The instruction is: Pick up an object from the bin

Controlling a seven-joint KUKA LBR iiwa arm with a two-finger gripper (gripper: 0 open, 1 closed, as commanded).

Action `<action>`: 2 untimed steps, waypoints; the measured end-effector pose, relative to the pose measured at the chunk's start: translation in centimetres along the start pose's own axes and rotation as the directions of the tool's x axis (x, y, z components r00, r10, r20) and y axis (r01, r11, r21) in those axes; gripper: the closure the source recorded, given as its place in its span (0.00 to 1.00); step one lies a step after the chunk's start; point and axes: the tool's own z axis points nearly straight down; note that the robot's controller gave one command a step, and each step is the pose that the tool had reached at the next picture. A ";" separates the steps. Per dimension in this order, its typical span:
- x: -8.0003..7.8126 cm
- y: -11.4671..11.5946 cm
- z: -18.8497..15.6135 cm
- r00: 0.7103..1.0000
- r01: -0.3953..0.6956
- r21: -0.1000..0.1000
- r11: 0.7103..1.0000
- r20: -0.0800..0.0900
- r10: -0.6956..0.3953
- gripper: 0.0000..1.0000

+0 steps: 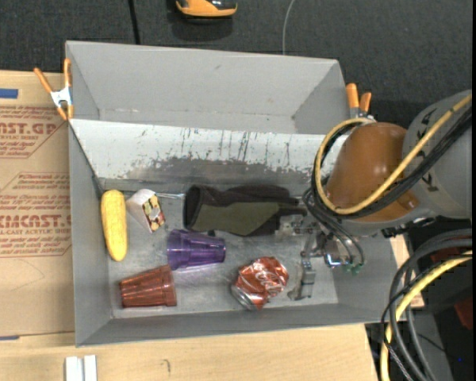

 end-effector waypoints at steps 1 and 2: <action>-0.2 0.0 -0.4 1.000 0.001 0.001 1.000 0.007 -0.001 0.00; -1.1 1.2 3.4 0.998 0.067 0.002 0.998 0.012 -0.067 0.00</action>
Offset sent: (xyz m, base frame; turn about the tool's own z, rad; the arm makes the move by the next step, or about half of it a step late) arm 0.0147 0.0212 -0.0634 -0.1167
